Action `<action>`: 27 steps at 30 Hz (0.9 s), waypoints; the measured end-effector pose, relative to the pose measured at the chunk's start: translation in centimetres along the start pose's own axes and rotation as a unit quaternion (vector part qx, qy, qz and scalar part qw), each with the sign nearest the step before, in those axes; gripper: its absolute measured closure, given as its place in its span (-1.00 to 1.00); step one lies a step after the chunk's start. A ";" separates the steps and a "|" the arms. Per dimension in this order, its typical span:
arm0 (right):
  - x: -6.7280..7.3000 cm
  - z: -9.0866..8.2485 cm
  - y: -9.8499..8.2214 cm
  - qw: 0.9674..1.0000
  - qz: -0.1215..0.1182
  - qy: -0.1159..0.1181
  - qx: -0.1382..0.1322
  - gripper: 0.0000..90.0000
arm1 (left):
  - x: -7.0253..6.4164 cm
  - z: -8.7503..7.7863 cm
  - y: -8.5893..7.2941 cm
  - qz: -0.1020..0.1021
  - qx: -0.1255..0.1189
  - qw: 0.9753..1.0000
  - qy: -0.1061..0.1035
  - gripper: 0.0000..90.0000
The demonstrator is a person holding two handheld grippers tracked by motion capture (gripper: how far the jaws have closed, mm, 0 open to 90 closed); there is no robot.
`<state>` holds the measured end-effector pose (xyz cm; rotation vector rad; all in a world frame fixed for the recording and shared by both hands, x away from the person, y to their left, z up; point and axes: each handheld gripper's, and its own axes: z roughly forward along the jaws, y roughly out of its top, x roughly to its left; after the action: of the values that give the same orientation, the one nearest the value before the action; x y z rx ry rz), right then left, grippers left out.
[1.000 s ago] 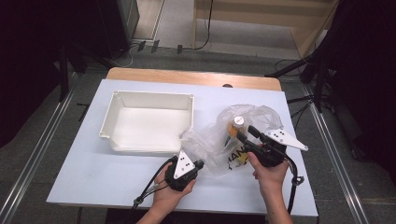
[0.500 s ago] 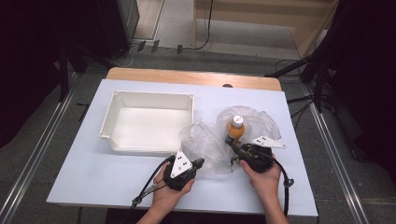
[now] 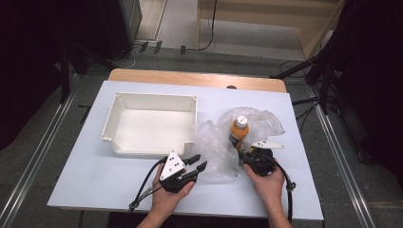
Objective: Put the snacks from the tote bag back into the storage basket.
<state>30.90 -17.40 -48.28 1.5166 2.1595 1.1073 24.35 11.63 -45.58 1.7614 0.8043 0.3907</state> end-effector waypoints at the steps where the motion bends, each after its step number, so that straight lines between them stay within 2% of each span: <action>1: 0.0 0.0 0.0 1.000 0.002 0.004 -0.001 0.73 | 0.0 -0.3 0.2 0.004 -0.010 1.000 0.007 0.28; 2: 0.0 0.0 0.0 1.000 0.002 0.004 -0.001 0.73 | -0.1 -0.7 0.6 0.011 -0.023 1.000 0.012 0.28; 4: -0.3 0.0 -0.1 1.000 0.008 0.006 -0.004 0.71 | -0.3 -1.3 1.5 0.023 -0.042 0.998 0.028 0.04; 5: -0.3 0.0 -0.1 1.000 0.010 0.007 -0.005 0.70 | -0.3 -1.7 2.8 0.022 -0.054 0.998 0.040 -0.11; 6: -0.3 0.0 -0.1 1.000 0.010 0.006 -0.005 0.70 | -0.3 -1.8 3.4 0.021 -0.056 0.997 0.045 -0.22; 7: -0.3 0.0 -0.1 1.000 0.010 0.006 -0.005 0.70 | -0.3 -1.8 3.4 0.021 -0.056 0.997 0.045 -0.31; 10: -0.1 0.0 -0.1 1.000 0.008 0.002 -0.007 0.65 | 0.0 -1.7 5.1 0.017 -0.068 0.996 0.047 -0.38; 12: -0.2 -0.1 -0.2 1.000 0.020 -0.007 -0.013 0.54 | 0.3 -1.0 6.2 0.019 -0.054 0.997 0.059 -0.44; 13: -0.2 -0.1 -0.2 1.000 0.020 -0.007 -0.013 0.54 | 0.5 -0.6 6.5 0.015 -0.047 0.997 0.062 -0.44; 15: -0.4 -0.1 -0.2 1.000 0.027 -0.003 -0.016 0.53 | 1.3 0.6 7.0 -0.003 -0.015 0.998 0.060 -0.44; 16: -0.4 -0.1 -0.2 0.999 0.028 -0.002 -0.015 0.53 | 1.6 1.2 7.1 -0.012 0.003 0.998 0.064 -0.38; 17: -0.4 -0.1 -0.2 1.000 0.027 -0.002 -0.016 0.52 | 1.9 1.7 7.1 -0.017 0.022 0.997 0.074 -0.05; 19: -0.4 -0.1 -0.2 1.000 0.026 -0.002 -0.016 0.52 | 2.0 2.6 6.9 -0.016 0.054 0.995 0.087 0.45; 20: -0.4 -0.1 -0.2 1.000 0.026 -0.002 -0.016 0.52 | 2.0 2.9 6.7 -0.011 0.066 0.994 0.081 0.45; 21: -0.4 -0.1 -0.3 1.000 0.026 -0.002 -0.017 0.52 | 1.8 3.1 6.4 -0.007 0.072 0.995 0.067 0.88; 22: -0.4 -0.1 -0.3 1.000 0.026 -0.002 -0.017 0.52 | 1.6 3.2 6.3 -0.003 0.074 0.996 0.057 0.88; 23: -0.4 -0.1 -0.3 1.000 0.025 0.000 -0.017 0.50 | 1.0 3.2 6.1 0.008 0.074 0.997 0.030 1.00; 25: -0.4 -0.1 -0.3 1.000 0.025 0.000 -0.017 0.50 | 0.5 3.4 5.9 0.014 0.075 0.997 0.022 1.00; 27: -0.4 -0.1 -0.3 1.000 0.024 0.000 -0.018 0.49 | -0.2 3.9 5.4 0.026 0.090 0.995 0.014 1.00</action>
<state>30.79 -17.84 -48.47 1.5609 2.1016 1.1540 28.37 7.80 -41.86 1.9519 0.8367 0.3870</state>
